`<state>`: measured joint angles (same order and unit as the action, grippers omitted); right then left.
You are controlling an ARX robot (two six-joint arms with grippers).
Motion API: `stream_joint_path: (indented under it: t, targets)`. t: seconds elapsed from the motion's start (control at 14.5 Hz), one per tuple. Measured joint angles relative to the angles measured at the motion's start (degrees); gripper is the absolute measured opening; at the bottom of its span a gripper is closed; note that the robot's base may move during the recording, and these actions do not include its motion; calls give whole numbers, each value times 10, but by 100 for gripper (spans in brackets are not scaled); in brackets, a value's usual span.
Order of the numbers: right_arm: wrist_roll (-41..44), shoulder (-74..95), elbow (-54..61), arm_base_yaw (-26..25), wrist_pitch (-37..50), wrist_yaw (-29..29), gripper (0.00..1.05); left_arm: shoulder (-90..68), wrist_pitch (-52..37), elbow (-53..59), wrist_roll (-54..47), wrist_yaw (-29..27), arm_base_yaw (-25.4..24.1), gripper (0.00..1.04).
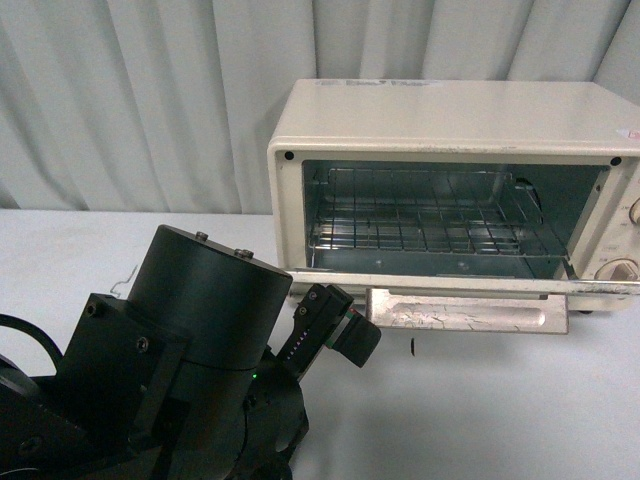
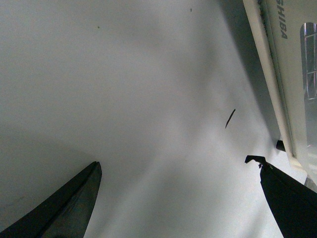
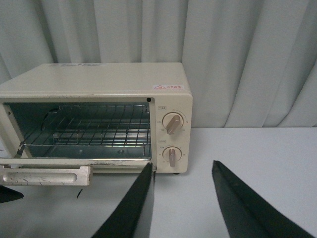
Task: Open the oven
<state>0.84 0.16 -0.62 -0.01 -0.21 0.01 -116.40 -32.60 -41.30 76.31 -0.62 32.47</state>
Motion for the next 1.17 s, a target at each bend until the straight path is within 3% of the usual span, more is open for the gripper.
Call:
stream_joint_path:
  t: [0.28, 0.41, 0.48, 0.69, 0.96, 1.17]
  targets:
    - [0, 0, 0, 0, 0, 0, 75, 0, -20, 5, -5, -14, 3, 98]
    - [0, 0, 0, 0, 0, 0, 90, 1, -89, 48, -36, -100, 10, 98]
    - [0, 0, 0, 0, 0, 0, 100, 16, -106, 81, -49, -116, 7, 98]
    - [0, 0, 0, 0, 0, 0, 98, 124, -153, 157, -87, -60, -21, 98]
    - [0, 0, 0, 0, 0, 0, 98, 263, -136, 238, -142, 35, -56, 98]
    - [0, 0, 0, 0, 0, 0, 98, 402, -82, 268, -204, 41, -94, 98]
